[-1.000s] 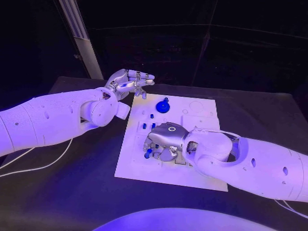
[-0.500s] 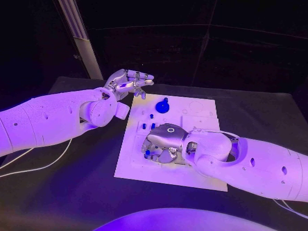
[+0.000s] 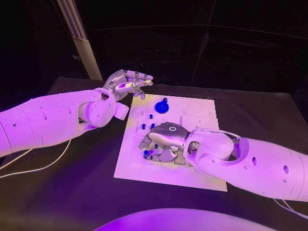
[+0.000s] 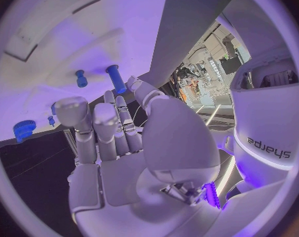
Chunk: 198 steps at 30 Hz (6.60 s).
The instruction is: Assemble the parts on the task board
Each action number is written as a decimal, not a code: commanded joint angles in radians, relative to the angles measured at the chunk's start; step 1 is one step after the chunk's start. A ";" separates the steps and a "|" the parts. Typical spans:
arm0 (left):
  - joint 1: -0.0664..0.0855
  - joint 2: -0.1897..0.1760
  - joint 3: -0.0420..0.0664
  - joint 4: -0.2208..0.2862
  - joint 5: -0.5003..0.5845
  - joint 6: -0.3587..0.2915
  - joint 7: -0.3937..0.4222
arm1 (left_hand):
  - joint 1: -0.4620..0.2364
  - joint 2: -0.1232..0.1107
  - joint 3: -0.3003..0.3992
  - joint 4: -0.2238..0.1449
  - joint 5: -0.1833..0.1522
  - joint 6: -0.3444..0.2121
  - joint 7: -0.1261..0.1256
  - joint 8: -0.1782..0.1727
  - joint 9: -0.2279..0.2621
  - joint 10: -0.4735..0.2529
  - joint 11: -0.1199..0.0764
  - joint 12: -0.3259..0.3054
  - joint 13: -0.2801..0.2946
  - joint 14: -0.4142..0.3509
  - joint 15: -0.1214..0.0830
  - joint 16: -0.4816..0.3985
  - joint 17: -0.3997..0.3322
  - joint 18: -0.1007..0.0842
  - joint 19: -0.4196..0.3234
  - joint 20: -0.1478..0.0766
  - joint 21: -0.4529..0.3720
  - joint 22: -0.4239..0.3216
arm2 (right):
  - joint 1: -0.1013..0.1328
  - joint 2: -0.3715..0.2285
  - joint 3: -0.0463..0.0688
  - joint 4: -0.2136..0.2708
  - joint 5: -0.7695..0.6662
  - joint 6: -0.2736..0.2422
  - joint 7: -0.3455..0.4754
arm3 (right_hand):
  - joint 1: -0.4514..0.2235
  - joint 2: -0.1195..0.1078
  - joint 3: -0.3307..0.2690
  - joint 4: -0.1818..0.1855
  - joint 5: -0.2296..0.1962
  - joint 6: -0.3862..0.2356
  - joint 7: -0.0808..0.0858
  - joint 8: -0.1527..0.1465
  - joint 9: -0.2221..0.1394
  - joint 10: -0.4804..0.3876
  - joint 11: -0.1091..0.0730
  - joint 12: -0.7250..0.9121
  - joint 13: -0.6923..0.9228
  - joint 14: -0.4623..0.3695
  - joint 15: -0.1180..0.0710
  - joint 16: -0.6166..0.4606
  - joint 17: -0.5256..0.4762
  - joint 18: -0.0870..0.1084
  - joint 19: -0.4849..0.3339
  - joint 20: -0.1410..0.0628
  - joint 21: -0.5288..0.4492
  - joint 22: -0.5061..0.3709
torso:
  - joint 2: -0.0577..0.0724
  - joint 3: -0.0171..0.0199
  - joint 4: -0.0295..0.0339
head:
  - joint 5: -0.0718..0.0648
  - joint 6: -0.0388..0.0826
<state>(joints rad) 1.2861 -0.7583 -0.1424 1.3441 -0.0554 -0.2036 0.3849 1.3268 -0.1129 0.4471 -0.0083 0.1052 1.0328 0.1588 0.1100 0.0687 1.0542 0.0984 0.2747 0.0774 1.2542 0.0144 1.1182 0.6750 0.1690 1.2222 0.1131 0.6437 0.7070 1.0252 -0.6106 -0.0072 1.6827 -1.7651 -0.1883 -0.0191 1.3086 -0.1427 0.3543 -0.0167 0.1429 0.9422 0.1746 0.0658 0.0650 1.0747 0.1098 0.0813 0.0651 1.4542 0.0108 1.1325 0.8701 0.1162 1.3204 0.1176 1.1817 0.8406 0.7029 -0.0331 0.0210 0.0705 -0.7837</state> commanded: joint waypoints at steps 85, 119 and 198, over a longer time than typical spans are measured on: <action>0.001 -0.040 -0.024 0.020 0.003 0.009 0.004 | -0.007 0.008 -0.016 0.008 0.005 0.000 0.006 0.007 0.000 -0.011 0.003 0.015 -0.002 -0.010 0.002 0.000 -0.009 0.014 -0.004 0.003 -0.010 -0.006 | -0.048 -0.362 -0.021 0.173 0.059 0.057 -0.529 | -0.035 0.139 -0.507 0.266 0.252 0.016 -0.097 0.383 0.192 0.309 -0.113 1.086 1.106 0.066 -0.083 0.291 0.413 -0.049 0.126 -0.081 0.224 0.380 | -0.019 -0.0092 -0.0378 | -0.080 0.023; 0.001 -0.039 -0.024 0.024 0.003 0.011 0.002 | -0.005 0.008 -0.015 0.007 0.005 -0.001 0.005 0.007 0.000 -0.012 0.002 0.016 -0.002 -0.010 0.002 0.000 -0.009 0.014 -0.003 0.003 -0.010 -0.007 | -0.048 -0.299 -0.020 0.196 0.401 -0.099 -0.489 | -0.126 0.206 -0.566 0.308 0.298 0.041 -0.121 0.432 0.281 0.323 -0.131 1.068 1.113 0.068 -0.098 0.294 0.426 -0.049 0.129 -0.095 0.226 0.386 | -0.018 -0.0118 -0.0374 | -0.072 0.017; 0.001 -0.036 -0.024 0.018 0.003 0.012 -0.002 | -0.003 0.008 -0.016 0.007 0.005 -0.002 0.006 0.007 0.000 -0.013 0.002 0.018 -0.002 -0.011 0.002 0.000 -0.011 0.014 -0.003 0.002 -0.012 -0.008 | -0.048 -0.303 -0.020 0.190 0.369 -0.046 -0.375 | -0.067 0.147 -0.517 0.204 0.022 0.030 -0.129 0.473 0.365 0.305 -0.138 0.955 1.052 0.072 -0.104 0.293 0.461 -0.049 0.129 -0.102 0.213 0.384 | -0.017 -0.0110 -0.0380 | -0.071 0.014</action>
<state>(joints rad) 1.2857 -0.7943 -0.1674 1.3606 -0.0550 -0.2020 0.3801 1.3231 -0.1092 0.4346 -0.0013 0.1052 1.0329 0.1588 0.1135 0.0687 1.0469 0.0982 0.2863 0.0770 1.2507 0.0179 1.1182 0.6647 0.1686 1.2222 0.1131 0.6359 0.7006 0.9763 -0.9149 -0.0269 1.8724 -1.4012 -0.2778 -0.4160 1.2345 0.0058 -0.1632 0.1924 0.1689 0.9692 0.0454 0.5337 0.4288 1.3739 -0.0285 1.0322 1.1167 1.4651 -0.0860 1.4230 1.3081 0.0851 1.4478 0.0161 1.3902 1.2230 0.6851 -0.0437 -0.0161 -0.0017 -0.7682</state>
